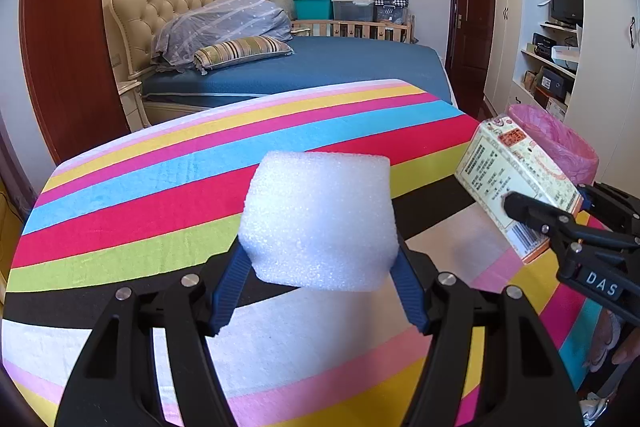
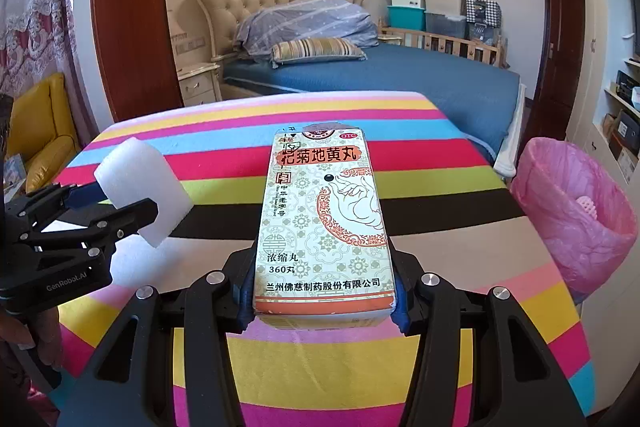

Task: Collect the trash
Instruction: 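Carry the foam cube and medicine box over the pink bin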

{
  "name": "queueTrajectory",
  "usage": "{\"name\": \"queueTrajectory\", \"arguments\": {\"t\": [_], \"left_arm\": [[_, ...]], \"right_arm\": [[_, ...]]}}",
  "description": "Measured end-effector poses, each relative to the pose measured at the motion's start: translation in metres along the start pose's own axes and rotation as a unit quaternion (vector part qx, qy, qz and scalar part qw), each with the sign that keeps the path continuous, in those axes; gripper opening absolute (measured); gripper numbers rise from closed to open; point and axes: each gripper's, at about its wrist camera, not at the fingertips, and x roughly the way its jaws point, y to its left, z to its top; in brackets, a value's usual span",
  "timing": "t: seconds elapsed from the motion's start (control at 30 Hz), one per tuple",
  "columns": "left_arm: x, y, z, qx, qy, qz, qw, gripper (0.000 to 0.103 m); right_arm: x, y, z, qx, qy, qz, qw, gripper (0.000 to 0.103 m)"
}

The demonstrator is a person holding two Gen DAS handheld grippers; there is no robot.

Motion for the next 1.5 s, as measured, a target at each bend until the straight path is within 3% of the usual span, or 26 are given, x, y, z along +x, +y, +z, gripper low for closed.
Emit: {"name": "queueTrajectory", "arguments": {"t": [0.37,0.7,1.17,1.5], "left_arm": [[-0.004,-0.015,0.005,0.004,-0.003,-0.026,0.9996,0.064],[-0.001,-0.061,0.029,0.019,-0.012,-0.075,0.997,0.064],[0.024,-0.192,0.078,0.079,-0.017,-0.168,0.9824,0.064],[0.07,-0.277,0.125,0.103,-0.01,-0.198,0.9748,0.064]], "right_arm": [[-0.021,-0.027,0.008,0.014,-0.029,-0.028,0.999,0.049],[-0.043,-0.08,0.015,0.038,-0.049,-0.07,0.996,0.049],[-0.078,-0.19,0.009,0.087,-0.076,-0.155,0.981,0.049],[-0.081,-0.265,0.01,0.101,-0.079,-0.188,0.974,0.049]]}}
